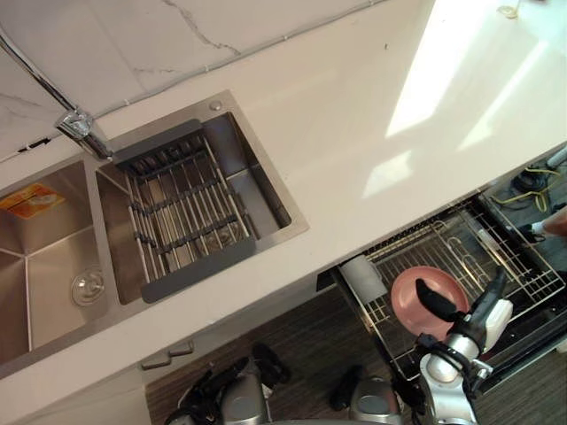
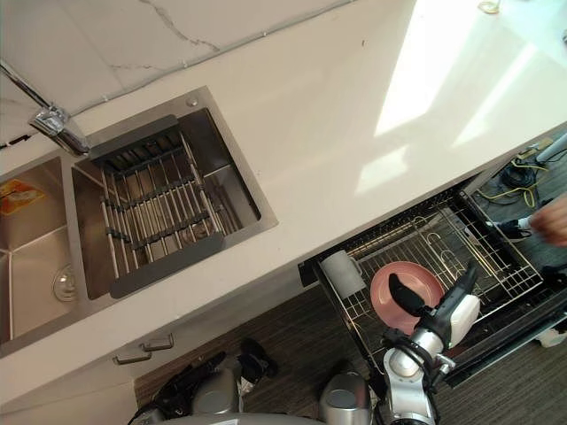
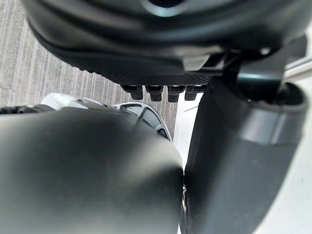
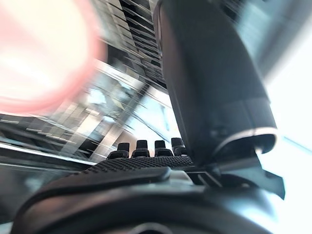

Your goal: Walk over to the sink, pick up the cup, carry it to the dishwasher, place the cup inside the dishwasher, then close the dishwasher door

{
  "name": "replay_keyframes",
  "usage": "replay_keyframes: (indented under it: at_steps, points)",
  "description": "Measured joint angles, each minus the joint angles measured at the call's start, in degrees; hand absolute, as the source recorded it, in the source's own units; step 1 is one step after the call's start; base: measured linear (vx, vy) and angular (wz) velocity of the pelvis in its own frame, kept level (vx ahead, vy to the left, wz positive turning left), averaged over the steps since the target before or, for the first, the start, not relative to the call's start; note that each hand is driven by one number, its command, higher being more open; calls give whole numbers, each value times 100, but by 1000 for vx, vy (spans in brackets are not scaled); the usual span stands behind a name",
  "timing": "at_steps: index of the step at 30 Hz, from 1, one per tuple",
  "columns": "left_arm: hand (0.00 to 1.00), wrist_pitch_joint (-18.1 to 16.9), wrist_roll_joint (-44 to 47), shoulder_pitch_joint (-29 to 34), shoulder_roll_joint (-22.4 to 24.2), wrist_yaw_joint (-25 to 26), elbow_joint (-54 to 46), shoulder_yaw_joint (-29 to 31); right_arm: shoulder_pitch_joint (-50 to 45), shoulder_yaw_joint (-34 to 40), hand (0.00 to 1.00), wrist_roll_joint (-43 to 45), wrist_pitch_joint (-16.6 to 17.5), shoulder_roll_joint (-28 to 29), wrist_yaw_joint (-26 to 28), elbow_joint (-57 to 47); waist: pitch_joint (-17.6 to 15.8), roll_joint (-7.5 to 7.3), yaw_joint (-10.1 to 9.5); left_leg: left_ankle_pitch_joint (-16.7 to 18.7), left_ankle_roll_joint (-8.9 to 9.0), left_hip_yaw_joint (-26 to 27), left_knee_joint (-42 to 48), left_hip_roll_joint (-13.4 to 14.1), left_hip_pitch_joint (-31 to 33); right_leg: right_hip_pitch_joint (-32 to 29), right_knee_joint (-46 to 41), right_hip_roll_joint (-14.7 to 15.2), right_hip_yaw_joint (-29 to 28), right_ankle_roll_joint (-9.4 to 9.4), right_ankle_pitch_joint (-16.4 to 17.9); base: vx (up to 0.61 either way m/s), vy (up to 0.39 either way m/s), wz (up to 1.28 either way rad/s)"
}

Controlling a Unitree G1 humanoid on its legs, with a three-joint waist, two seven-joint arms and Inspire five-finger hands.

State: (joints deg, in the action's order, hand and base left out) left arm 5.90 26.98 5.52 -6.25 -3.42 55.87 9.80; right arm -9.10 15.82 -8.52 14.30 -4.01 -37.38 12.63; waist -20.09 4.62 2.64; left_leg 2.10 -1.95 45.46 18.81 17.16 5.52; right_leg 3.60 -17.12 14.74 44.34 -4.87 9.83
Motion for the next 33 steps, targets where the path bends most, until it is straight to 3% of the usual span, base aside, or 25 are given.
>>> replay_keyframes:
  at_steps: [5, 10, 14, 16, 21, 33]
  points:
    - [100, -4, -18, 2, -42, 85, 28, 1, -289, 362, 100, 510, 370, 18, 829, -1535, -16, -47, 109, 69, 29, 59, 262, 228, -96, 112, 10, -137, -91, 37, 44, -25, -49, -10]
    - [100, -3, -133, 3, -73, 129, 59, 2, -321, 735, 100, 732, 554, 27, 826, -2239, 64, -89, 155, 74, 27, 99, 405, 372, -119, 113, 37, -209, -190, 22, 62, -16, -32, -11]
    - [100, 41, -146, 25, -142, 184, 74, 0, -399, 1331, 100, 1404, 613, 85, 884, -2316, 167, -194, 185, 74, 28, 179, 429, 410, -190, 109, 55, -235, -296, 23, 61, 1, -17, -13]
    - [100, 80, -146, 147, -172, 236, 84, 2, -597, 1578, 100, 2141, 680, 258, 1160, -2229, 327, -254, 329, 73, 28, 288, 422, 417, -244, 107, 99, -246, -362, 25, 48, 21, -5, -17]
    - [100, 150, -146, 316, -152, 326, 86, -5, -1152, 1756, 100, 2937, 1044, 797, 1601, -1782, 516, -241, 540, 66, 38, 513, 339, 420, -386, 103, 161, -271, -500, 31, 25, 24, -10, -17]
    - [100, 136, -113, 394, -70, 347, 79, -19, -1375, 955, 100, 2913, 1308, 846, 1974, -1686, 728, -210, 584, 38, 75, 715, 154, 359, -395, 67, 456, -347, -532, 14, -160, 14, 1, -3]
